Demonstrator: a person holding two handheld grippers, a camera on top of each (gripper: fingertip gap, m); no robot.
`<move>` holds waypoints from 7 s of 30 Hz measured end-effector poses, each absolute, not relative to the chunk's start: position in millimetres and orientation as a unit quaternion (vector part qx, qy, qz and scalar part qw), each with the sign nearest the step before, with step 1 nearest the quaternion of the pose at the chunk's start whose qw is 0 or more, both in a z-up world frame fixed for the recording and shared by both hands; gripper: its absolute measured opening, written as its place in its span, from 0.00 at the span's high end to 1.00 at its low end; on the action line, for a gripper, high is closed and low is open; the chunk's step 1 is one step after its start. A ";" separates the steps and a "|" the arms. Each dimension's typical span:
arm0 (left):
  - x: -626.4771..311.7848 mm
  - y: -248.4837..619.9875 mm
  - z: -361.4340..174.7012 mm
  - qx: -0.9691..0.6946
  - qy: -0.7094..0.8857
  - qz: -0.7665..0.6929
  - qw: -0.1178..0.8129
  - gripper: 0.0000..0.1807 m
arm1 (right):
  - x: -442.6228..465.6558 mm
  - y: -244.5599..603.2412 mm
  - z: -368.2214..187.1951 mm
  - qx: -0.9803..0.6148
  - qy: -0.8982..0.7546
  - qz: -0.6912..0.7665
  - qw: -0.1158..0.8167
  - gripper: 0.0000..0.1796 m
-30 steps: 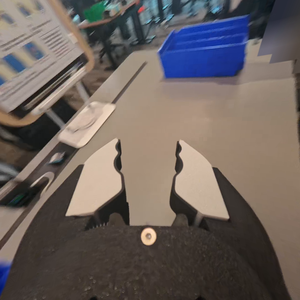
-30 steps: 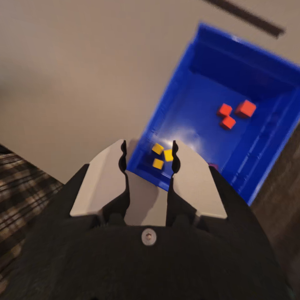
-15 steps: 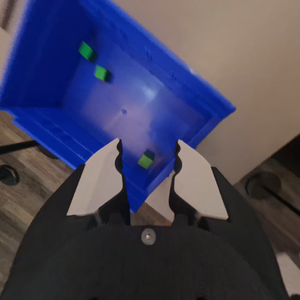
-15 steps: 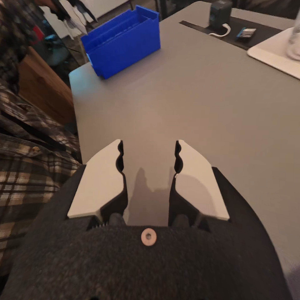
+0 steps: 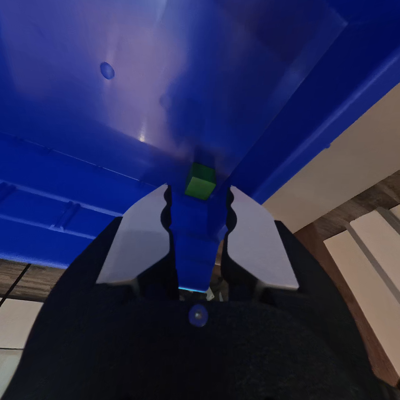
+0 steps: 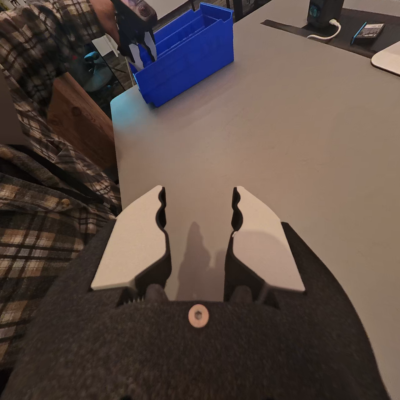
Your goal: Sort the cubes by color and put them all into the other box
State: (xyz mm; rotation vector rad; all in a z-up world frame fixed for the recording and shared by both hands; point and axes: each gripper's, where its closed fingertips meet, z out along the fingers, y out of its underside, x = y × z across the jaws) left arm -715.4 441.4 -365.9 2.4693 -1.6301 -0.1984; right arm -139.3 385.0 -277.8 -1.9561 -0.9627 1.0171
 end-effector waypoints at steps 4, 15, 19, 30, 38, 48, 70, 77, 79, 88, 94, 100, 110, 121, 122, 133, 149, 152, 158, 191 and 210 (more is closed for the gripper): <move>-724.7 442.2 -368.1 0.807 -0.574 -0.086 0.110 0.73 | -138.3 383.9 -279.3 -0.761 -0.373 0.392 0.357 0.67; -735.7 438.2 -385.9 0.773 -0.605 -0.113 0.153 0.75 | -139.7 381.8 -276.2 -0.763 -0.374 0.387 0.359 0.67; -740.8 435.9 -393.6 0.772 -0.603 -0.116 0.165 0.77 | -140.9 381.3 -271.8 -0.761 -0.378 0.381 0.365 0.67; -689.9 496.5 -339.3 0.849 -0.517 -0.050 -0.103 0.84 | -143.2 388.6 -257.3 -0.747 -0.313 0.446 0.381 0.69; -444.0 518.3 -179.7 0.648 -0.514 0.113 -0.551 0.84 | -180.0 435.5 -205.7 -0.624 -0.131 0.697 0.328 0.69; -249.3 453.8 -221.3 0.480 -0.565 0.289 -0.605 0.84 | -248.5 441.1 -223.1 -0.681 -0.135 0.702 0.158 0.65; -215.1 440.0 -273.8 0.546 -0.529 0.417 -0.498 0.55 | 21.8 510.0 -202.4 -0.883 -0.151 0.299 0.331 0.84; -207.2 419.4 -281.0 0.563 -0.542 0.403 -0.476 0.60 | 135.6 542.0 -282.6 -0.946 -0.158 0.148 0.241 0.84; -208.3 411.9 -281.9 0.568 -0.551 0.391 -0.470 0.62 | 146.2 549.0 -312.3 -0.954 -0.168 0.121 0.216 0.84; -223.9 392.0 -282.6 0.586 -0.573 0.342 -0.460 0.66 | 149.8 572.1 -393.2 -0.966 -0.186 0.097 0.151 0.84; -246.9 397.0 -277.9 0.601 -0.559 0.323 -0.470 0.66 | 163.0 576.3 -378.0 -0.964 -0.184 0.074 0.175 0.72; -324.3 426.5 -249.3 0.642 -0.523 0.250 -0.501 0.66 | 157.9 552.4 -253.8 -0.934 -0.180 0.102 0.291 0.74; -573.3 514.4 -234.5 0.796 -0.460 0.014 -0.395 0.66 | -25.1 451.2 -190.0 -0.827 -0.362 0.205 0.377 0.69; -630.2 577.4 -346.1 0.823 -0.509 0.029 -0.251 0.69 | -191.7 414.4 -258.8 -0.756 -0.417 0.371 0.341 0.69; -630.8 581.8 -356.1 0.824 -0.510 0.032 -0.243 0.69 | -198.2 413.5 -263.2 -0.758 -0.415 0.376 0.334 0.69; -635.2 603.7 -403.5 0.828 -0.527 0.019 -0.190 0.87 | -226.5 410.2 -282.8 -0.784 -0.423 0.361 0.275 0.69; -456.4 505.9 -148.3 0.597 -0.478 0.180 -0.619 0.88 | -256.3 449.5 -212.3 -0.681 -0.228 0.617 0.322 0.70; -391.7 470.0 -138.5 0.529 -0.492 0.258 -0.642 0.88 | -275.6 445.2 -196.9 -0.642 -0.212 0.678 0.290 0.67; -300.3 434.6 -162.6 0.446 -0.508 0.363 -0.641 0.88 | -289.0 431.3 -174.0 -0.571 -0.169 0.784 0.174 0.67; -224.5 333.4 -253.9 0.574 -0.535 0.432 -0.445 0.63 | 160.5 537.6 -347.1 -0.969 -0.110 0.115 0.187 0.87; -285.1 382.5 -235.6 0.639 -0.541 0.300 -0.457 0.65 | 161.5 520.4 -250.7 -0.951 -0.163 0.094 0.246 0.74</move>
